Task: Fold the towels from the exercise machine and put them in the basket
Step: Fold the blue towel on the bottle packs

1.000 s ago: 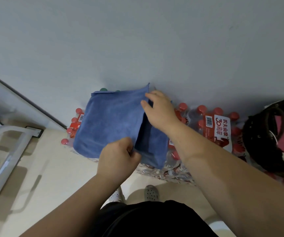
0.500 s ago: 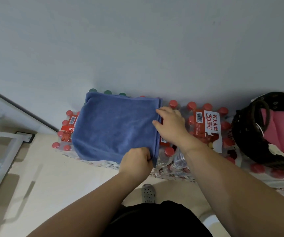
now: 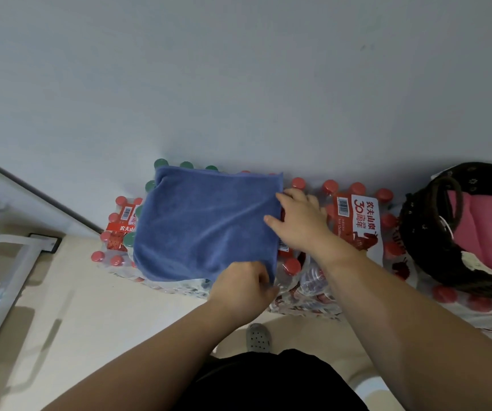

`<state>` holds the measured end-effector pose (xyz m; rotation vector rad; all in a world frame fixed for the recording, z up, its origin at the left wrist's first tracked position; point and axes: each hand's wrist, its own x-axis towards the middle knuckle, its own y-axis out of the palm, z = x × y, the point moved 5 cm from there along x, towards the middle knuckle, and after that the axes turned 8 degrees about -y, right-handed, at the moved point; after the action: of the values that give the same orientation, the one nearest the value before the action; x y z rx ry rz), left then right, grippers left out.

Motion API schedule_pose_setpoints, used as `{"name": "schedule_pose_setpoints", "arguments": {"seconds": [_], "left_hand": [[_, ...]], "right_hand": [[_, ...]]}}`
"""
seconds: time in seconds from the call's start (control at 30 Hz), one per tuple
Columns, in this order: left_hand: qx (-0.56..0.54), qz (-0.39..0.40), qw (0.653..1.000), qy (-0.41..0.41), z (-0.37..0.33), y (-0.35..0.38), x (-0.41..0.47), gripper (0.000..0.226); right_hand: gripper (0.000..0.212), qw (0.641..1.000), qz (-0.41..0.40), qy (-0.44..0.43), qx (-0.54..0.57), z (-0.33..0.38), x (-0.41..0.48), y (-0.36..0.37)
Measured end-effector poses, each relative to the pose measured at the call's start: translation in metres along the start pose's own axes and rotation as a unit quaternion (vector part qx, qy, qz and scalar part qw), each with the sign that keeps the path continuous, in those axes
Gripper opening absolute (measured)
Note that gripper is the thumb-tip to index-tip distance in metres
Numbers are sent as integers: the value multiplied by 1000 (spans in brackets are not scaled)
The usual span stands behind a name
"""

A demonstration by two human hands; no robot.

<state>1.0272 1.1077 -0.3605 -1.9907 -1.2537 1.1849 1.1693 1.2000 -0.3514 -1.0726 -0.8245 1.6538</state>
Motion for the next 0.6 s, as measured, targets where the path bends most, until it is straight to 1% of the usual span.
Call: {"name": "schedule_pose_setpoints", "arguments": {"seconds": [0.07,0.17,0.27,0.37,0.4,0.5,0.6], "left_hand": [[-13,-16,1000,5,4,-10,-1,28],[-45,-89,995,-4,21,-46,-1,24],[-36,-178,983,-41,48,-98,12,19],[-36,-219,973,-62,76,-147,36,4],[-32,-233,970,-64,86,-160,45,9],[-1,-248,966,-79,116,-187,75,26],[14,-199,975,-101,138,-197,108,35]], "right_hand": [[68,999,-31,13,-20,2,0,0],[67,995,-78,-1,-58,18,2,-4],[66,995,-62,-37,-67,40,16,1],[59,996,-47,-38,-63,51,36,6],[53,996,-56,-35,-56,51,42,6],[38,992,-115,-24,-45,42,55,1],[31,987,-148,0,-61,31,64,-5]]}}
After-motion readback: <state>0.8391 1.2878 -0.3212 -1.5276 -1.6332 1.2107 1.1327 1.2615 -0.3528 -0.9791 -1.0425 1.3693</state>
